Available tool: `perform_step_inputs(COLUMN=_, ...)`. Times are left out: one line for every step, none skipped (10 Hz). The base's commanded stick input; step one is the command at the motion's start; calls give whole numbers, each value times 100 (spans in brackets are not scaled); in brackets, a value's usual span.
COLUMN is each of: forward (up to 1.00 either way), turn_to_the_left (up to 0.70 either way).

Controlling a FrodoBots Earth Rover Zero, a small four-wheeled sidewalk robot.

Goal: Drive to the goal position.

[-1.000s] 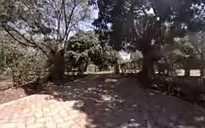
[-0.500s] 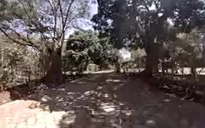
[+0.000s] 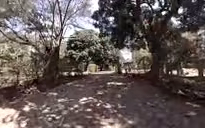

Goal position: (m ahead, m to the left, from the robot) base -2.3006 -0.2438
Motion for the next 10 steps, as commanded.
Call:
perform_step_inputs(forward=100, turn_to_the_left=0)
perform_step_inputs(forward=100, turn_to_the_left=0)
perform_step_inputs(forward=0, turn_to_the_left=100)
perform_step_inputs(forward=0, turn_to_the_left=100)
perform_step_inputs(forward=0, turn_to_the_left=100)
perform_step_inputs(forward=0, turn_to_the_left=100)
perform_step_inputs(forward=0, turn_to_the_left=100)
perform_step_inputs(forward=0, turn_to_the_left=100)
perform_step_inputs(forward=0, turn_to_the_left=100)
perform_step_inputs(forward=0, turn_to_the_left=100)
